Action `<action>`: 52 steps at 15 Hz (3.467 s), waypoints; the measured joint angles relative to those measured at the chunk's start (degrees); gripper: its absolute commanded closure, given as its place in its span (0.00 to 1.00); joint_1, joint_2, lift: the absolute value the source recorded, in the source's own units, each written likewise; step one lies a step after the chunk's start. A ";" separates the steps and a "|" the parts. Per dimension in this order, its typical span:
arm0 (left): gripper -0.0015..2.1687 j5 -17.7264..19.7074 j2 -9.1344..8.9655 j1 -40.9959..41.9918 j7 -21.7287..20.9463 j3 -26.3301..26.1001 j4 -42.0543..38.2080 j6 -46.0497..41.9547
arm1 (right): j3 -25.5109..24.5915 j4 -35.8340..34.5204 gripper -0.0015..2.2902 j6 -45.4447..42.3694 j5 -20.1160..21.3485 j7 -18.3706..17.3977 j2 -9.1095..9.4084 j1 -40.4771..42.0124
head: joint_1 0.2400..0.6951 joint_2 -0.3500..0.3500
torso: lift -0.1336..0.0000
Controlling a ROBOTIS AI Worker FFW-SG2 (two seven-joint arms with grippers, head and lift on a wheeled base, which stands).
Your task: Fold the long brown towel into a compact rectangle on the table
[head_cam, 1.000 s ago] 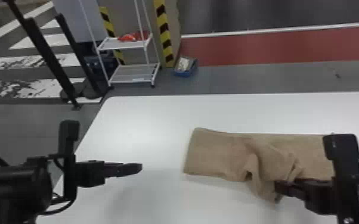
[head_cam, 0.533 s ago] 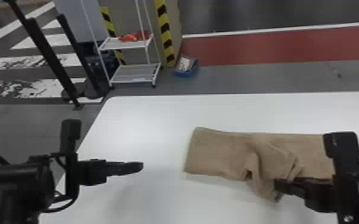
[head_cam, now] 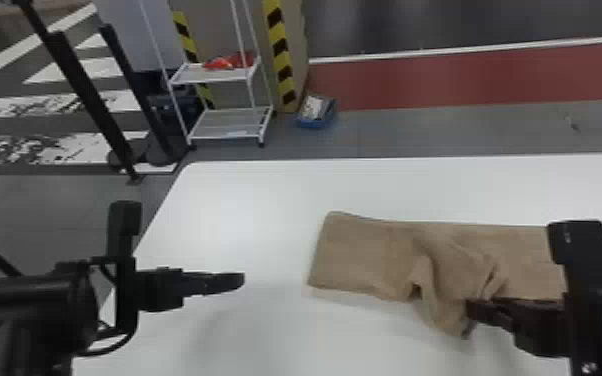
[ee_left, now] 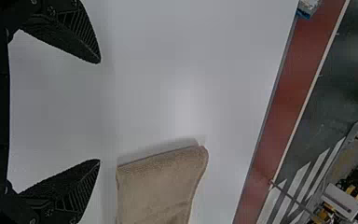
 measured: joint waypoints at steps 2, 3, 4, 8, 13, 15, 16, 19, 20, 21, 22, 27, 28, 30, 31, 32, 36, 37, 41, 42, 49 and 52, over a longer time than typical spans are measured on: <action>0.07 -0.14 -0.06 0.00 0.03 -0.04 0.00 0.00 | -0.30 -0.54 0.44 0.41 -0.71 -0.13 0.00 0.03 | 1.00 0.84 | 0.07; 0.07 -0.19 -0.09 0.00 0.06 -0.05 0.00 0.00 | -0.60 -0.89 0.45 0.66 -1.14 -0.13 0.00 0.03 | 1.00 0.84 | 0.07; 0.07 -0.23 -0.12 0.00 0.08 -0.06 0.00 0.00 | -0.83 -1.09 0.45 0.82 -1.35 -0.15 0.00 0.03 | 1.00 0.84 | 0.07; 0.07 -0.37 -0.31 0.00 0.17 -0.25 0.00 0.00 | -1.61 -1.03 0.45 0.97 -1.90 -0.17 0.00 0.03 | 1.00 0.83 | 0.07; 0.07 -0.72 -0.38 0.00 0.45 -0.68 0.02 0.00 | -5.70 -2.97 0.45 -0.04 -8.06 2.72 0.00 -0.10 | 1.00 0.83 | 0.07; 0.07 -1.03 -0.38 0.00 0.50 -0.92 0.00 0.00 | -7.38 -3.66 0.45 -0.07 -10.33 3.78 0.00 -0.14 | 1.00 0.83 | 0.07; 0.07 -1.24 -0.43 0.00 0.46 -1.05 -0.05 0.00 | -7.85 -3.69 0.45 -0.04 -10.73 3.91 0.00 -0.12 | 1.00 0.82 | 0.07; 0.07 -1.59 -0.62 -0.02 0.37 -1.20 -0.37 0.15 | -9.37 -3.32 0.45 1.55 -10.86 4.13 0.00 -0.06 | 1.00 0.80 | 0.07; 0.07 -1.61 -0.64 -0.02 0.35 -1.20 -0.41 0.17 | -9.83 -3.29 0.45 2.73 -10.52 4.16 0.00 -0.07 | 1.00 0.80 | 0.07; 0.07 -1.64 -0.66 -0.02 0.36 -1.22 -0.43 0.18 | -10.63 -3.28 0.45 3.77 -10.21 4.22 0.00 -0.07 | 1.00 0.79 | 0.07; 0.07 -1.68 -0.68 -0.01 0.37 -1.28 -0.43 0.18 | -11.85 -3.27 0.45 4.31 -10.14 4.43 0.00 -0.04 | 1.00 0.78 | 0.07; 0.07 -2.01 -0.72 0.00 0.53 -1.80 -0.44 0.18 | -18.75 -3.36 0.30 7.57 -10.86 6.15 0.00 -0.39 | 1.00 0.69 | 0.07; 0.07 -2.22 -0.74 0.00 0.58 -2.07 -0.44 0.18 | -19.26 -3.36 0.30 8.15 -10.83 6.35 0.00 -0.39 | 1.00 0.67 | 0.07; 0.07 -2.83 -1.15 0.00 0.55 -2.53 -0.47 0.25 | -19.41 -3.36 0.30 8.66 -10.45 6.85 0.00 -0.27 | 1.00 0.67 | 0.07; 0.07 -3.02 -1.42 0.00 0.48 -2.58 -0.56 0.33 | -19.08 -3.30 0.30 8.75 -10.38 6.87 0.00 -0.22 | 1.00 0.67 | 0.07; 0.07 -3.08 -1.54 0.00 0.44 -2.59 -0.63 0.41 | -18.69 -3.23 0.30 8.87 -10.39 6.87 0.00 -0.15 | 1.00 0.67 | 0.07; 0.07 -3.12 -1.61 0.00 0.44 -2.23 -0.78 0.52 | -17.93 -3.60 0.30 11.51 -10.58 6.86 0.00 0.61 | 1.00 0.70 | 0.07; 0.07 -3.12 -1.61 0.03 0.44 -2.19 -0.78 0.51 | -17.94 -3.69 0.30 11.99 -10.46 6.86 0.00 0.71 | 1.00 0.70 | 0.07; 0.07 -3.12 -1.61 0.24 0.40 -2.26 -0.75 0.49 | -17.65 -3.02 0.35 12.12 -9.61 6.77 0.00 0.19 | 1.00 0.70 | 0.07; 0.07 -3.12 -1.60 0.26 0.33 -2.25 -0.78 0.49 | -17.59 -2.74 0.36 11.99 -9.24 6.77 0.00 -0.19 | 1.00 0.69 | 0.07; 0.07 -3.12 -1.40 0.27 0.18 -1.91 -0.75 0.36 | -17.59 -1.70 0.55 12.19 -8.73 6.84 0.00 -1.22 | 1.00 0.69 | 0.07; 0.07 -3.12 -1.25 0.28 0.10 -1.77 -0.70 0.37 | -17.77 -1.87 0.55 12.29 -9.88 7.82 0.00 -1.50 | 1.00 0.71 | 0.07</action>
